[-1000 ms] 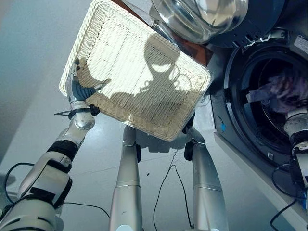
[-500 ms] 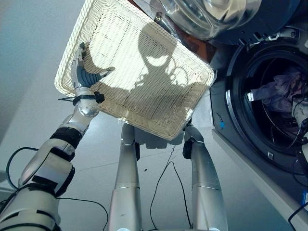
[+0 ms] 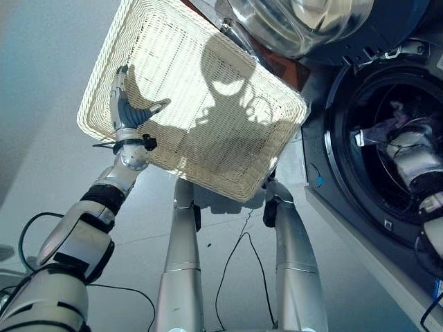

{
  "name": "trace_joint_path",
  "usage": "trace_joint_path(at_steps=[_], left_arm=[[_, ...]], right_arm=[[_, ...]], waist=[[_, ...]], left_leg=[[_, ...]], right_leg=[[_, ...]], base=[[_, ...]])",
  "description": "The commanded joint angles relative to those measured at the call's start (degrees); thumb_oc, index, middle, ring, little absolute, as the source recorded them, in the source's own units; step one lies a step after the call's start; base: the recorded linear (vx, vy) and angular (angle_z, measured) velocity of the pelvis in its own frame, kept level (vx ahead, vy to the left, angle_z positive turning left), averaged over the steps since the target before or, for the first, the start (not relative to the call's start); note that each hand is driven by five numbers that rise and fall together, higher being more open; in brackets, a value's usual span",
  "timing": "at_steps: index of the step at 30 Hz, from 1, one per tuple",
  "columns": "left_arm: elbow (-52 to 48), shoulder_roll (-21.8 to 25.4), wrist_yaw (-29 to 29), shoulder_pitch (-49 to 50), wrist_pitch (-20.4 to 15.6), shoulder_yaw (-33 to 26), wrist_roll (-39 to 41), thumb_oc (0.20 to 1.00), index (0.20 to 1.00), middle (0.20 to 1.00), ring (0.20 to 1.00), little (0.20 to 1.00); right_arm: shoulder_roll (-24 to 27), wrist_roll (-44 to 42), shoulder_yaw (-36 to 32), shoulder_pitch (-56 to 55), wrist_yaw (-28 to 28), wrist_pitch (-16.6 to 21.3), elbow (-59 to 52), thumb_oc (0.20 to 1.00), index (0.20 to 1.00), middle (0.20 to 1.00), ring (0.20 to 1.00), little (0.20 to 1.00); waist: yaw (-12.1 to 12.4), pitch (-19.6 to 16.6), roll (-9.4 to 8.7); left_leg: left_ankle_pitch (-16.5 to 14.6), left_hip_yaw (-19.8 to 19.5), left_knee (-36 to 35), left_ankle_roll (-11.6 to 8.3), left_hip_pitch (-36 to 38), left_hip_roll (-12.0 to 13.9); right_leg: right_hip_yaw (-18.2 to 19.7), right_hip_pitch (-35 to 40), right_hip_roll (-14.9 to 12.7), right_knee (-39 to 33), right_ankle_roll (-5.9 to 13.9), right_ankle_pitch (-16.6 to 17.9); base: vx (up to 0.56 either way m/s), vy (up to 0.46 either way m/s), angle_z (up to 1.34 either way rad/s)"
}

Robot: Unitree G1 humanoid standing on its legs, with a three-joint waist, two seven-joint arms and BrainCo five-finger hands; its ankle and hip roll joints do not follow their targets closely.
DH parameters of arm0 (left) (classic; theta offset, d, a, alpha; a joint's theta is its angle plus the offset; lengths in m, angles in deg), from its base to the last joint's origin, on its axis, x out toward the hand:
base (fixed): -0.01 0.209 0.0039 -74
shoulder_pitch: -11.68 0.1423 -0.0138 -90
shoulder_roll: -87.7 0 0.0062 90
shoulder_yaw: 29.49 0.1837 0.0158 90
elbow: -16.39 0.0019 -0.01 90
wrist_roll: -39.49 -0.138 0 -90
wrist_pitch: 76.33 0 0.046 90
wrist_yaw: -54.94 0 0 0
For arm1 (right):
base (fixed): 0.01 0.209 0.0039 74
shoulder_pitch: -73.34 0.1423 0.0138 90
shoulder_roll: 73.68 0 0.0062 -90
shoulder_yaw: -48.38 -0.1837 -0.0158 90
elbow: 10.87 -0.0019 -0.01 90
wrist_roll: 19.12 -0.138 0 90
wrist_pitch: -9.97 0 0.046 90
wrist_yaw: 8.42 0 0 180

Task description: Put the clothes into the washing machine.

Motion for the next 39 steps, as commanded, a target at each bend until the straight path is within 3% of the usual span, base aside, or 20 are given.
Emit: trace_joint_path(at_steps=[1,16,22,25,27,31,36,38,39], left_arm=[[2.0,-3.1,0.3,0.7,-1.3,-2.1,-2.1,1.0,1.0,1.0,1.0,1.0],[3.2,-6.3,-5.3,8.2,-0.5,-5.6,-3.4,1.0,1.0,1.0,1.0,1.0],[4.5,-8.2,-10.0,17.7,1.3,-7.8,-6.8,1.0,1.0,1.0,1.0,1.0],[7.1,-10.4,-12.9,26.1,0.3,-7.4,-11.8,1.0,1.0,1.0,1.0,1.0],[7.6,-10.9,-13.5,27.7,0.4,-7.0,-12.8,1.0,1.0,1.0,1.0,1.0],[13.0,-13.0,-19.8,38.7,0.3,-6.5,-14.3,1.0,1.0,1.0,1.0,1.0],[15.1,-14.4,-24.6,42.5,1.3,-8.3,-10.6,1.0,1.0,1.0,1.0,1.0],[17.4,-16.4,-31.0,45.9,2.2,-11.7,-7.5,1.0,1.0,1.0,1.0,1.0],[17.6,-16.6,-31.6,46.1,2.4,-11.9,-7.3,1.0,1.0,1.0,1.0,1.0]], right_arm=[[-0.3,4.0,0.6,-2.3,1.9,1.0,-1.2,1.0,1.0,1.0,1.0,1.0],[-9.9,13.1,-1.4,-14.2,-4.2,8.6,-3.9,1.0,1.0,1.0,1.0,1.0],[-14.1,17.0,-1.7,-23.7,-7.4,9.1,-8.1,1.0,1.0,1.0,1.0,1.0],[-15.9,18.9,-3.1,-32.0,-10.2,12.3,-7.7,1.0,1.0,1.0,1.0,1.0],[-16.4,18.7,-3.1,-33.5,-10.8,12.7,-7.5,1.0,1.0,1.0,1.0,1.0],[-20.0,16.1,-3.2,-43.1,-22.8,16.3,-4.0,1.0,1.0,1.0,1.0,1.0],[-23.2,11.2,-4.4,-46.3,-30.8,15.8,1.9,1.0,1.0,1.0,1.0,1.0],[-27.0,4.5,-8.5,-48.7,-39.1,14.5,11.3,1.0,1.0,1.0,1.0,1.0],[-27.3,3.8,-8.9,-48.8,-39.8,14.2,12.1,1.0,1.0,1.0,1.0,1.0]], waist=[[-0.9,-0.9,-2.18],[-0.7,-0.9,-1.49],[-0.1,-0.9,-0.84],[0.8,-0.9,0.02],[0.9,-1.3,0.14],[0.7,-10.1,0.61],[0.9,-15.2,0.6],[1.8,-20.7,0.9],[1.9,-21.1,0.93]], left_leg=[[-6.9,6.2,5.0,5.75,3.0,-5.8],[-8.2,7.3,2.5,6.2,16.6,-5.1],[-8.3,7.8,-1.9,5.5,29.3,-3.8],[-7.6,8.4,-6.8,4.83,40.3,-3.2],[-7.4,8.5,-7.9,4.69,42.2,-3.2],[-6.8,9.7,-12.6,3.86,50.7,-2.3],[-6.8,10.1,-13.7,3.92,54.6,-2.0],[-7.3,10.6,-14.4,4.03,58.0,-1.9],[-7.4,10.7,-14.5,4.05,58.2,-1.9]], right_leg=[[-3.0,5.3,4.6,-12.2,2.57,10.0],[-0.7,17.2,3.9,-13.8,2.52,9.1],[0.7,28.7,2.9,-16.0,2.92,7.7],[1.0,39.7,1.7,-19.7,3.68,7.2],[0.9,41.7,1.5,-20.7,3.8,7.2],[0.4,51.6,0.9,-25.8,3.94,6.9],[-0.2,55.9,0.7,-27.1,3.81,6.5],[-0.9,60.0,0.4,-29.3,3.71,6.7],[-1.0,60.4,0.4,-29.5,3.68,6.7]], base=[[-0.03,0.076,-0.06],[-0.04,0.035,-0.04],[-0.02,0.019,-0.03],[0.01,0.042,-0.07],[0.04,0.02,-0.09],[0.15,0.047,0.06],[0.14,0.032,0.06],[0.27,0.067,0.04],[0.22,0.059,0.06]])
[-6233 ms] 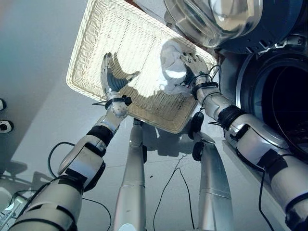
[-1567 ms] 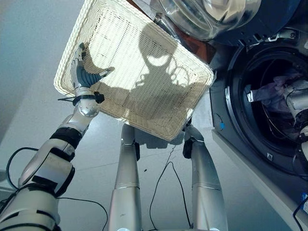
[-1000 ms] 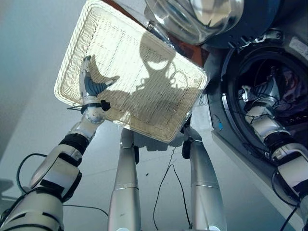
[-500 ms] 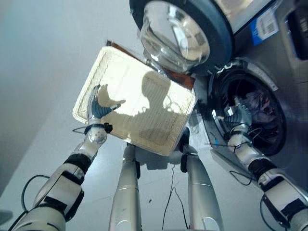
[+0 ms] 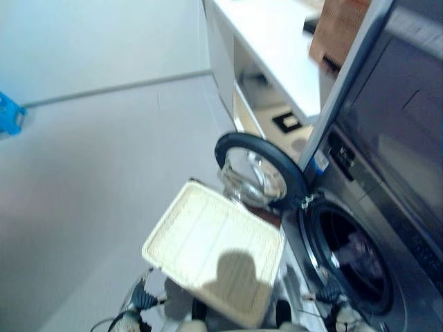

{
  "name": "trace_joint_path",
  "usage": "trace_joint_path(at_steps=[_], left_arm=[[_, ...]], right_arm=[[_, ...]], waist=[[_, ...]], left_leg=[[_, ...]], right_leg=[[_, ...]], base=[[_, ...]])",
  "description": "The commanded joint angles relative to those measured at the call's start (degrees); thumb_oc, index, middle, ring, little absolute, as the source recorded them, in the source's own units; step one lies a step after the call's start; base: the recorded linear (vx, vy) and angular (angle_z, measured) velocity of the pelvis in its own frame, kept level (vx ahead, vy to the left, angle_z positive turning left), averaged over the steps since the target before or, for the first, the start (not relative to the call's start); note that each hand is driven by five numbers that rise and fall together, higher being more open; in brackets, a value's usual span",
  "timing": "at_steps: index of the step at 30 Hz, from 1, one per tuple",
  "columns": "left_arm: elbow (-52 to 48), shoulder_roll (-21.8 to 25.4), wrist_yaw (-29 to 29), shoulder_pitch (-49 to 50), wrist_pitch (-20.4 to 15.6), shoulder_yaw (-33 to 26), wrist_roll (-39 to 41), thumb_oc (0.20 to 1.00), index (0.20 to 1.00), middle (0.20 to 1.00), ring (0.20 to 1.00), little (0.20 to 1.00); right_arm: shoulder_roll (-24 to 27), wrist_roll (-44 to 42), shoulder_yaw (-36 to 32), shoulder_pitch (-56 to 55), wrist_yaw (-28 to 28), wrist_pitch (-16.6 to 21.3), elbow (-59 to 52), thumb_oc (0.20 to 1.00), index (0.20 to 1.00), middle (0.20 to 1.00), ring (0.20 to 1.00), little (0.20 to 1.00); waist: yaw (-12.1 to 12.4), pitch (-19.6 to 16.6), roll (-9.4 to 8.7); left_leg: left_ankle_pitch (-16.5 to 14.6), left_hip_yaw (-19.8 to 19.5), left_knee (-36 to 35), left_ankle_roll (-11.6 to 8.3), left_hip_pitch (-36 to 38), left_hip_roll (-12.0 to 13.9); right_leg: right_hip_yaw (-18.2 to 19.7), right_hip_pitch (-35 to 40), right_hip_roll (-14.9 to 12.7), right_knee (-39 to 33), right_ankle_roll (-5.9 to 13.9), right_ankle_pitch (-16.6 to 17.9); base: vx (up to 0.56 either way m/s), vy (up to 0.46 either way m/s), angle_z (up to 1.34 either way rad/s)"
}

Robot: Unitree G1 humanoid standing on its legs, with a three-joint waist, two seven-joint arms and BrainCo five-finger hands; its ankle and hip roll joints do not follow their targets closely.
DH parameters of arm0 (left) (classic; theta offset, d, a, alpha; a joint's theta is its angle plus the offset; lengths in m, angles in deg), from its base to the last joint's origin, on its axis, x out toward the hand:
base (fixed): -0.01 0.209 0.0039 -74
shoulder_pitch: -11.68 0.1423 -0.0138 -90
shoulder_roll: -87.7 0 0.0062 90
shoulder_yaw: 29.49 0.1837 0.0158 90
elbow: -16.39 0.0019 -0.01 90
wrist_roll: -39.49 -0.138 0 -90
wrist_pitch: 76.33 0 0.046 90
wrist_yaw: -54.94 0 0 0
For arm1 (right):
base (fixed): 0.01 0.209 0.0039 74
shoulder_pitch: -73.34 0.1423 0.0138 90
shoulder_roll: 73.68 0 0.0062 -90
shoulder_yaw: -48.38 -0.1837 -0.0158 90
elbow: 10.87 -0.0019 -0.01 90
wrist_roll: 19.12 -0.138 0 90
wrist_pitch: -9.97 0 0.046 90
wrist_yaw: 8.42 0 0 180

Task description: Put the clothes into the washing machine.

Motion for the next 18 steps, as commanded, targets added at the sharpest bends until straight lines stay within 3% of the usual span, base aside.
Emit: trace_joint_path(at_steps=[1,5,11,18], left_arm=[[2.2,0.2,-5.7,-6.5,0.7,-1.9,4.3,1.0,1.0,1.0,1.0,1.0],[5.7,-2.2,-13.9,-3.8,3.2,-6.4,7.1,1.0,1.0,1.0,1.0,1.0],[8.4,-3.4,-18.9,-2.1,8.1,-7.6,7.8,1.0,1.0,1.0,1.0,1.0],[9.1,-3.5,-20.5,-1.5,11.2,-7.9,9.2,1.0,1.0,1.0,1.0,1.0]], right_arm=[[0.9,-8.6,-2.0,3.4,-7.4,-0.6,1.4,1.0,1.0,1.0,1.0,1.0],[-2.3,-14.9,-9.1,2.6,-13.6,-7.9,10.4,1.0,1.0,1.0,1.0,1.0],[-3.1,-15.3,-12.5,1.7,-16.4,-13.1,17.1,1.0,1.0,1.0,1.0,1.0],[-2.9,-15.1,-13.9,1.5,-18.6,-13.9,18.8,1.0,1.0,1.0,1.0,1.0]], waist=[[1.3,0.1,-2.62],[2.2,-4.0,-2.35],[2.1,-6.4,-2.0],[1.7,-6.9,-1.61]], left_leg=[[-0.8,4.3,0.8,1.08,0.6,-2.4],[-2.1,5.0,0.5,1.36,3.6,-2.6],[-3.3,5.9,0.4,1.78,5.9,-2.4],[-4.1,6.4,0.4,2.12,7.1,-2.2]], right_leg=[[0.3,-4.2,0.9,1.7,0.78,3.6],[-0.1,-1.4,0.9,0.7,0.46,3.0],[0.5,0.7,1.2,0.7,0.06,2.1],[1.2,1.5,1.4,0.9,-0.33,1.4]], base=[[0.09,0.027,0.03],[0.15,0.052,-0.01],[0.11,0.017,0.0],[0.02,-0.002,0.0]])
